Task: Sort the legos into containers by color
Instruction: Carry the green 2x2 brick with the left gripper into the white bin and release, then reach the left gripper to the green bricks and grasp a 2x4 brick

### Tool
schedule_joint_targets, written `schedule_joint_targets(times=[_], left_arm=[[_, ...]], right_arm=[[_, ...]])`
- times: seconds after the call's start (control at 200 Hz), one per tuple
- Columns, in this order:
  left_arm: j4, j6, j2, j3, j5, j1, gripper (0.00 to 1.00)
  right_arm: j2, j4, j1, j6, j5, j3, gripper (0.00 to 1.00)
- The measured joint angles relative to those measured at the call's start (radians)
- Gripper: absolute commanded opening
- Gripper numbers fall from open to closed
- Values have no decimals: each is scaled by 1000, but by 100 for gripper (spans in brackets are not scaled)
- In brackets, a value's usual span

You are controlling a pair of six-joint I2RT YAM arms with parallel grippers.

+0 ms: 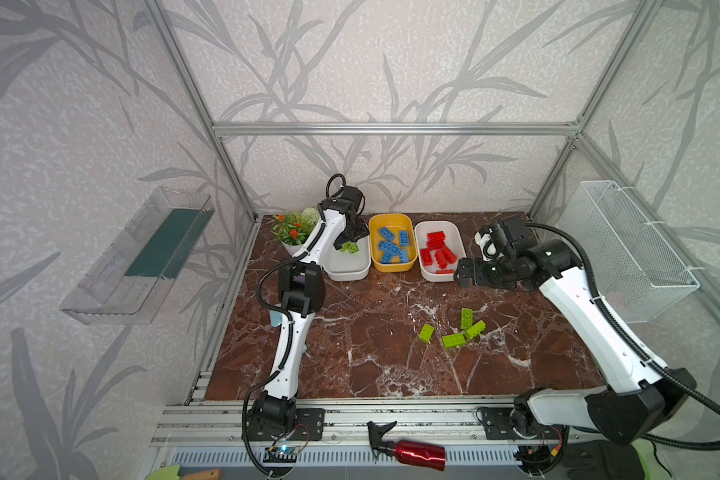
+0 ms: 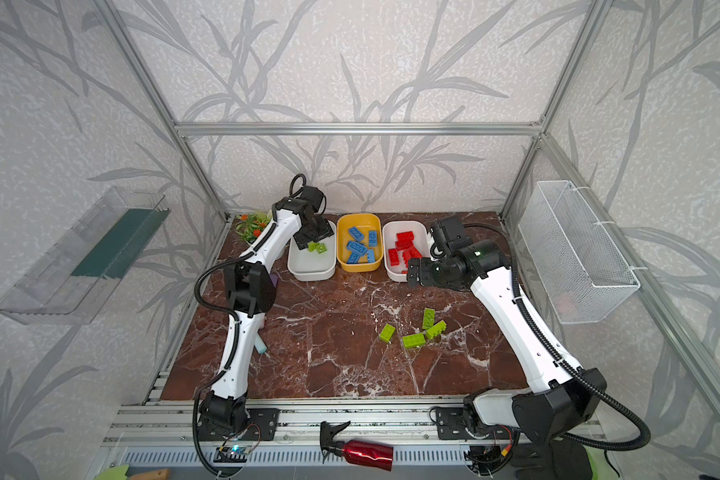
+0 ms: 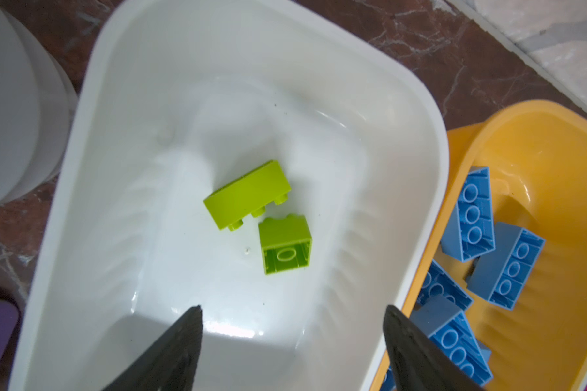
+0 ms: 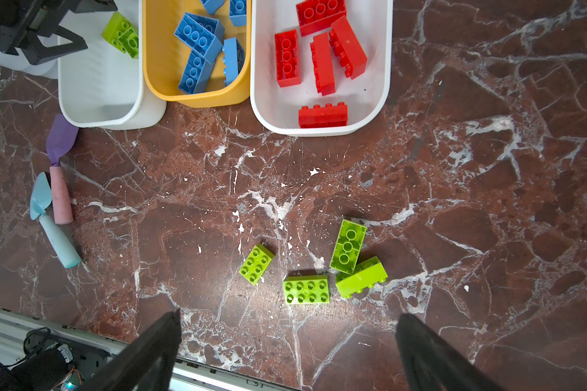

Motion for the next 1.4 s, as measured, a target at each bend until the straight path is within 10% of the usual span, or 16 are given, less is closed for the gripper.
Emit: schedule_joint_targets(times=[0.58, 1.005, 1.399], left_arm=[[261, 137, -631, -807, -64, -402, 76], [409, 137, -612, -948, -90, -745, 68], [514, 134, -478, -1002, -64, -794, 65]], right_arm=[[-359, -105, -5, 17, -35, -204, 99], [-647, -285, -5, 80, -62, -313, 99], [-769, -450, -5, 121, -32, -280, 99]])
